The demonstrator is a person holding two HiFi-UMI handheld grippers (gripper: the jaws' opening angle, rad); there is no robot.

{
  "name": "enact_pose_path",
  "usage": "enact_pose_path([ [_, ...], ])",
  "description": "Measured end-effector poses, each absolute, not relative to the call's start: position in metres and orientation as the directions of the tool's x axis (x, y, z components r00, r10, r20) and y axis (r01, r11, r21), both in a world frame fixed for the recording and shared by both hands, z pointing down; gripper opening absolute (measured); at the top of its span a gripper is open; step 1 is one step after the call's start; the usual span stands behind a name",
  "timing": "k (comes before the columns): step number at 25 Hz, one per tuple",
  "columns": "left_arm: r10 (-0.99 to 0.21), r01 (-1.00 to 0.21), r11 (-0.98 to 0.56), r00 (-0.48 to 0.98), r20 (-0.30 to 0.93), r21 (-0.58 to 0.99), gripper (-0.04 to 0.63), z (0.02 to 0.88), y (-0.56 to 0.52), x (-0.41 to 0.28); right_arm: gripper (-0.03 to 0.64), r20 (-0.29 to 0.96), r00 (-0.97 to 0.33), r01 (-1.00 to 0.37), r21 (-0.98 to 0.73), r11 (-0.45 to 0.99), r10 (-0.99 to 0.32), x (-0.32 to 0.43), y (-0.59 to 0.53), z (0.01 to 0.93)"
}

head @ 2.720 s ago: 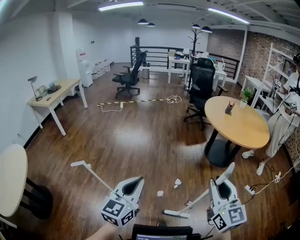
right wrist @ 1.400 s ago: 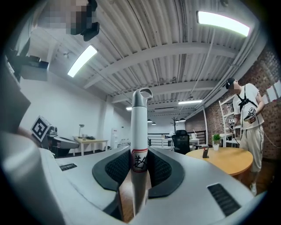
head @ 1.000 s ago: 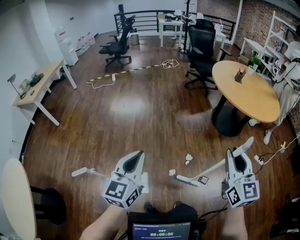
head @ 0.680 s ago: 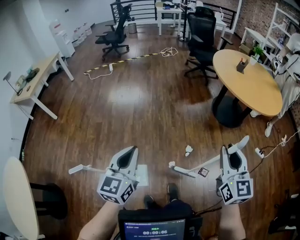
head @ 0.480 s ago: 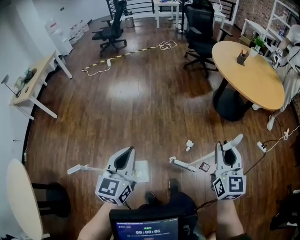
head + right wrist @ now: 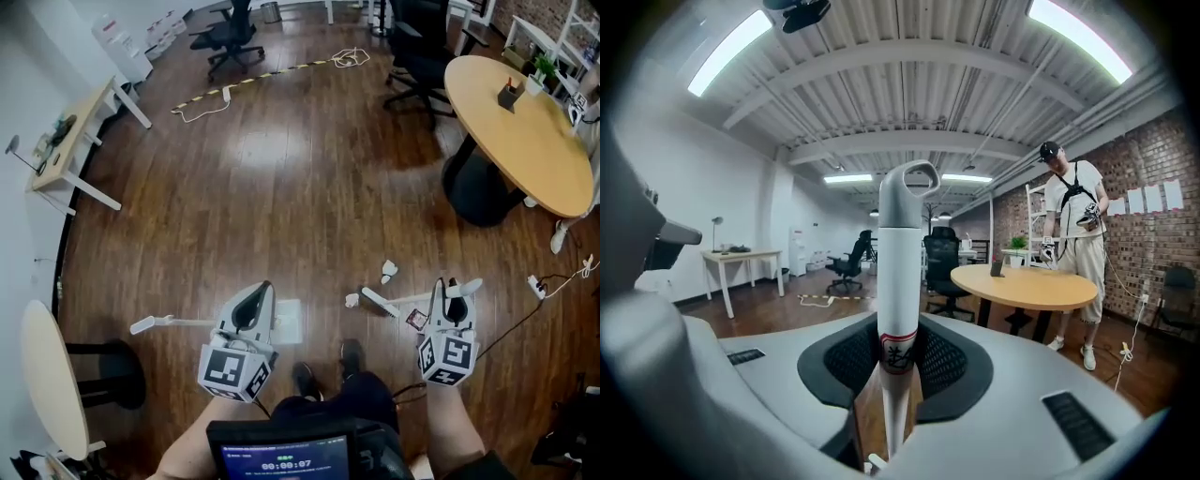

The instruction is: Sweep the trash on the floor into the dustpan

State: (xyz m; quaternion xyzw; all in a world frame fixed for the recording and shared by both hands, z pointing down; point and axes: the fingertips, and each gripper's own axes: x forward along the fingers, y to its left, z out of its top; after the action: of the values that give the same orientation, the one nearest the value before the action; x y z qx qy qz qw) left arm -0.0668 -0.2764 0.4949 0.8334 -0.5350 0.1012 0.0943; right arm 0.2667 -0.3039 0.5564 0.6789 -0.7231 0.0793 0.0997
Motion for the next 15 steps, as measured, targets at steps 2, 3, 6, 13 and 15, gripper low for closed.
enact_pose_path([
  [2, -0.865, -0.903, -0.425, 0.425, 0.269, 0.058, 0.003, 0.505, -0.287, -0.058, 0.114, 0.27, -0.065, -0.997, 0.031, 0.076, -0.961, 0.265, -0.313, 0.574],
  [3, -0.863, -0.902, -0.426, 0.427, 0.271, 0.066, 0.002, 0.51, -0.292, -0.055, 0.115, 0.279, -0.07, -0.996, 0.039, 0.084, -0.958, 0.263, -0.318, 0.583],
  [6, -0.866, -0.912, -0.401, 0.408, 0.288, 0.087, 0.003, 0.522, -0.3, -0.056, 0.114, 0.327, -0.082, -0.991, 0.072, 0.112, -0.941, 0.26, -0.329, 0.615],
  [13, -0.85, -0.917, -0.39, 0.395, 0.349, 0.089, 0.003, 0.543, -0.303, -0.057, 0.114, 0.381, -0.11, -0.982, 0.099, 0.159, -0.918, 0.256, -0.347, 0.657],
  [15, -0.844, -0.914, -0.396, 0.402, 0.356, 0.092, 0.003, 0.544, -0.3, -0.054, 0.114, 0.4, -0.121, -0.979, 0.103, 0.176, -0.908, 0.248, -0.35, 0.656],
])
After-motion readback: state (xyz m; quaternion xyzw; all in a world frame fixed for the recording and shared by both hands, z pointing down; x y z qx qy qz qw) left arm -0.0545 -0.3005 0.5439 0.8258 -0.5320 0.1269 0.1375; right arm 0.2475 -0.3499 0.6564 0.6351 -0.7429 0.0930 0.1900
